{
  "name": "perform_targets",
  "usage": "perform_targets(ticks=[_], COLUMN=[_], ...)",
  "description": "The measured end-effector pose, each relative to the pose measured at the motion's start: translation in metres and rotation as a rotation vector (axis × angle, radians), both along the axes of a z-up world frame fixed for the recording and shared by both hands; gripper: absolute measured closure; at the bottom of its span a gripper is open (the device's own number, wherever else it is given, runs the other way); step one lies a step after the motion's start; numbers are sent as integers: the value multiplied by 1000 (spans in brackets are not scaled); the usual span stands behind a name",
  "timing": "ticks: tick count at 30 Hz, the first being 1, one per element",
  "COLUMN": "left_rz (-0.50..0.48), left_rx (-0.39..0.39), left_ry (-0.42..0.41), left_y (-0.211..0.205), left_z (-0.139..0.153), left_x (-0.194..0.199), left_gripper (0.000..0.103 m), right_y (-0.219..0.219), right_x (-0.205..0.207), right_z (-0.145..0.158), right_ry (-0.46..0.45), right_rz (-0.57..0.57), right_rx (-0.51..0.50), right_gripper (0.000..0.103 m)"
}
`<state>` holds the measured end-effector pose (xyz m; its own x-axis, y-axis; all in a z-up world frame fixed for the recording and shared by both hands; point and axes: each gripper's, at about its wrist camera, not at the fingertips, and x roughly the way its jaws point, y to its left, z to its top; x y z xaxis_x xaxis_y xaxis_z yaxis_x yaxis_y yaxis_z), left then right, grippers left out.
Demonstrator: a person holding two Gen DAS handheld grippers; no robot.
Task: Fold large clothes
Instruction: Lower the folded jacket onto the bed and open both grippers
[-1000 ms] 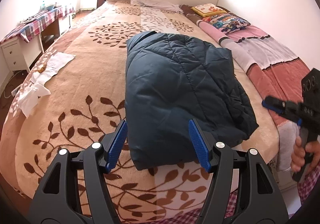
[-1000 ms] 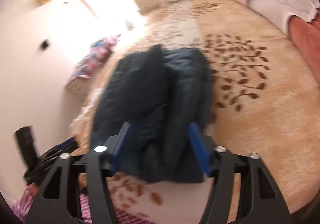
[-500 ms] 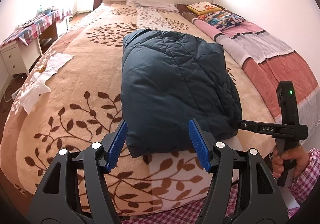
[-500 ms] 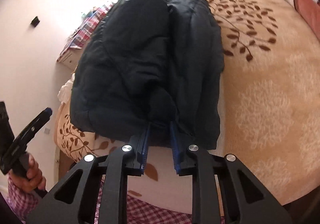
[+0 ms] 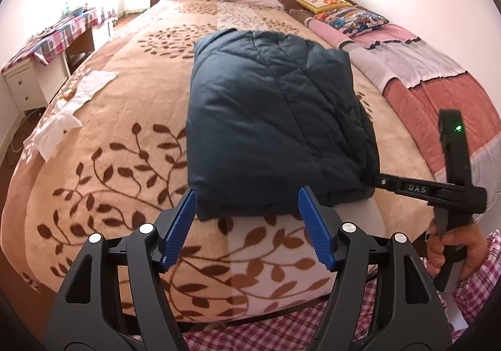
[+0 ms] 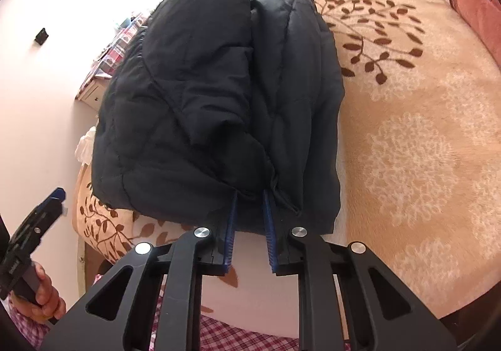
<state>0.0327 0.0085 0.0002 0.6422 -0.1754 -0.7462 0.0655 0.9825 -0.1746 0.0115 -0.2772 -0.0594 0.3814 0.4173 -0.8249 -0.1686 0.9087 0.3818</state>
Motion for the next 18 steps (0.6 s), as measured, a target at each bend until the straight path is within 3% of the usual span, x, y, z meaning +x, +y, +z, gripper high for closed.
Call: perform_targets(ticks=[10, 14, 18], left_rz=[33, 44, 63], left_rx=[-3, -6, -14], left_ry=[14, 29, 39], left_y=[-15, -16, -15], left_z=[-2, -2, -2], left_x=[-18, -26, -33], left_gripper=[36, 36, 36], right_y=[15, 22, 30], right_x=[-64, -90, -109], right_z=[46, 52, 55], right_ry=[-150, -162, -170], right_rz=[30, 30, 31], right_rx=[-53, -47, -82], right_gripper=[84, 58, 57])
